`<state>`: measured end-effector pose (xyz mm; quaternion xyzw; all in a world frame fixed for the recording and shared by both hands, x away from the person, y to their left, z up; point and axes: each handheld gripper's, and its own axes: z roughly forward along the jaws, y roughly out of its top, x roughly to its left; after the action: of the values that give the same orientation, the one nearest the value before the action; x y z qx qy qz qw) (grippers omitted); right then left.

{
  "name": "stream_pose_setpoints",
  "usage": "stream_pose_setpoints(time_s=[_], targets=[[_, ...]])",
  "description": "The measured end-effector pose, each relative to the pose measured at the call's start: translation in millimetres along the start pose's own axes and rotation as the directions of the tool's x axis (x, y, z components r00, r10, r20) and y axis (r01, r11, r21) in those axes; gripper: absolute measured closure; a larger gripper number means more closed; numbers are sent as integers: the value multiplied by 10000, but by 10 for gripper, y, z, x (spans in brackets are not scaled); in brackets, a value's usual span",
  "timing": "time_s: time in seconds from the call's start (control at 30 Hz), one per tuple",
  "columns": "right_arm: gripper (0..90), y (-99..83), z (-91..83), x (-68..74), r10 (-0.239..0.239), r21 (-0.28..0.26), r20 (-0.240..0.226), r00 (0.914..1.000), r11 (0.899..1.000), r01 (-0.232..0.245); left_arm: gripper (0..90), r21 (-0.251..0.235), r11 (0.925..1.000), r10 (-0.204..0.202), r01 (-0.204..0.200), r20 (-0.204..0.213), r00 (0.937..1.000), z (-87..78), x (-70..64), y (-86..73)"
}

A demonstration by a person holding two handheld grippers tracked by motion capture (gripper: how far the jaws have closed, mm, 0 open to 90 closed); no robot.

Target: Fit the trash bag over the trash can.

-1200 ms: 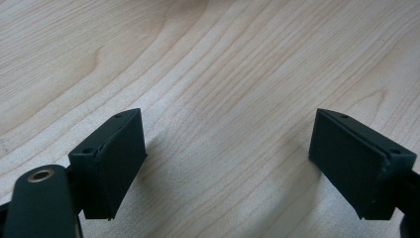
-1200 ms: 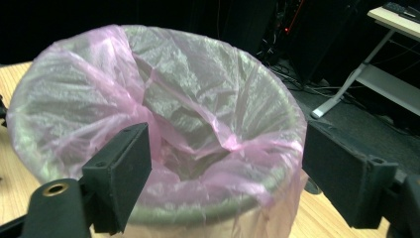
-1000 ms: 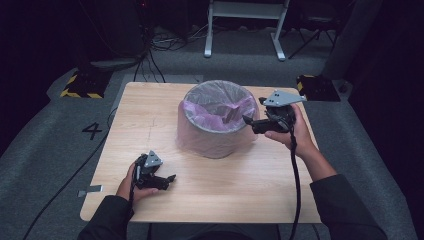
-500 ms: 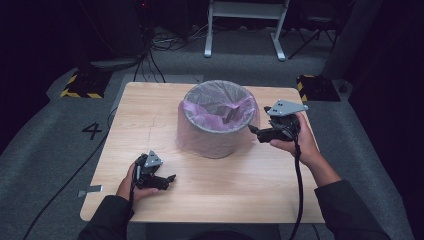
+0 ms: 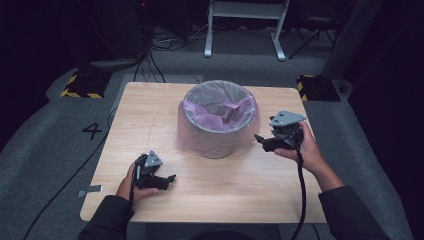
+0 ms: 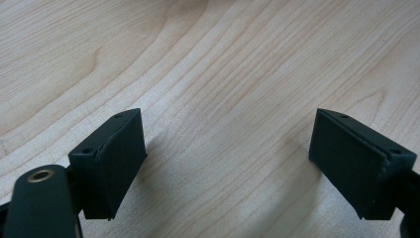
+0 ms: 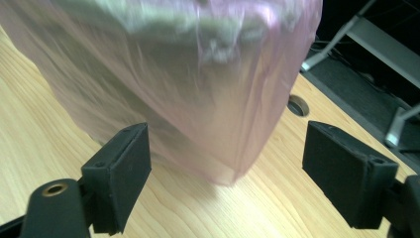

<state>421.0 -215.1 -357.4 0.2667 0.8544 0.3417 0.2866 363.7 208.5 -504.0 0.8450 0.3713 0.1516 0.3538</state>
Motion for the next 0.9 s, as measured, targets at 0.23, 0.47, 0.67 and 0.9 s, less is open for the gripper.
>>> stream_pose_setpoints(time_s=[0.23,0.47,0.67,0.9], targets=[[187,-93,47,3,-12,318,-2,10000,9995,12,142,-2,10000,0,0,-2,10000,0,0,0],[187,-205,105,54,-255,650,-217,9994,9975,269,142,-6,10000,-16,16,-3,10000,0,-1,0],[185,-280,135,92,-385,902,-324,9987,9951,413,142,-4,10000,-15,15,-2,10000,0,-1,0],[185,-382,158,149,-447,1188,-449,9980,9917,497,142,-1,10000,0,0,-2,10000,0,0,0]])
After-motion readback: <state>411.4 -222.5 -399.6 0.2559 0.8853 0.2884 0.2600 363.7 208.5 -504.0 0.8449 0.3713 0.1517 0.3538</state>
